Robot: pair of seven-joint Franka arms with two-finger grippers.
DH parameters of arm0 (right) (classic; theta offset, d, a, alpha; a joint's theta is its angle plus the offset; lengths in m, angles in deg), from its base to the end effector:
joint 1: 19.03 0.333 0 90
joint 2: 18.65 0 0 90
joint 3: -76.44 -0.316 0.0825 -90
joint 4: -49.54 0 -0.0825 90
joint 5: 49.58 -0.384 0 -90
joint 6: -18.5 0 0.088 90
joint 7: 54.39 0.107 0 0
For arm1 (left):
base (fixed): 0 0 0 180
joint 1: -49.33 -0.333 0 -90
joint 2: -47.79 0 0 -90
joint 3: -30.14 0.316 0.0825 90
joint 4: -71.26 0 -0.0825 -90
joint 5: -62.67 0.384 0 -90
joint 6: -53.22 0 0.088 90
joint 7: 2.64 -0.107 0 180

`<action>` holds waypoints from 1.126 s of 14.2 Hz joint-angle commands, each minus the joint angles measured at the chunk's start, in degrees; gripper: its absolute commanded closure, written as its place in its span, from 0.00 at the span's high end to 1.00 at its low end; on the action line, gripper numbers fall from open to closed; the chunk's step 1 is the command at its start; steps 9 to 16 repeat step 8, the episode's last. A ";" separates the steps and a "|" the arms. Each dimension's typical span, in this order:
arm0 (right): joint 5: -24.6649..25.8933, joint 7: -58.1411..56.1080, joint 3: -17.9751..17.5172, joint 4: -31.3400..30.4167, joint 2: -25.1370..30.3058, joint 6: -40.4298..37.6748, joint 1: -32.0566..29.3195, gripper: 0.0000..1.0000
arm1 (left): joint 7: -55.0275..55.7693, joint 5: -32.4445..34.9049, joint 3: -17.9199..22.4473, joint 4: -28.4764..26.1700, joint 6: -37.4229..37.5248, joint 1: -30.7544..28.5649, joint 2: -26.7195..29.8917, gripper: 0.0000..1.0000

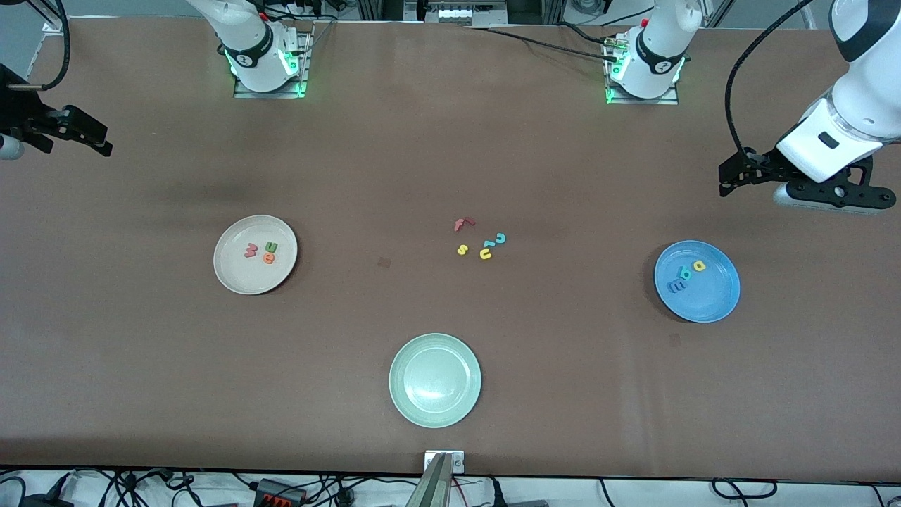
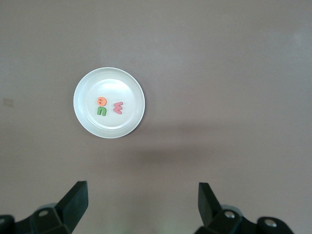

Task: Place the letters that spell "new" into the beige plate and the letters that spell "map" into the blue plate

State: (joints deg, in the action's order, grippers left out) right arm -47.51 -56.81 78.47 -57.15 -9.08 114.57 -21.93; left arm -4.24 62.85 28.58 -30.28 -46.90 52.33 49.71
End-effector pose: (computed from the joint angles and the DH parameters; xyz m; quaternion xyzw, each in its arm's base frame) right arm 0.5039 -0.0482 0.5840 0.9997 -0.0196 -0.0101 0.0144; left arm 0.5514 -0.0439 0.5625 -0.9985 0.0540 -0.0044 0.0019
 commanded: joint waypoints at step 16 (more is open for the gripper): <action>0.57 -0.49 -0.27 -0.09 0.71 -0.36 -0.26 1.00 | -1.30 -0.26 -0.64 0.73 1.24 0.08 0.28 1.00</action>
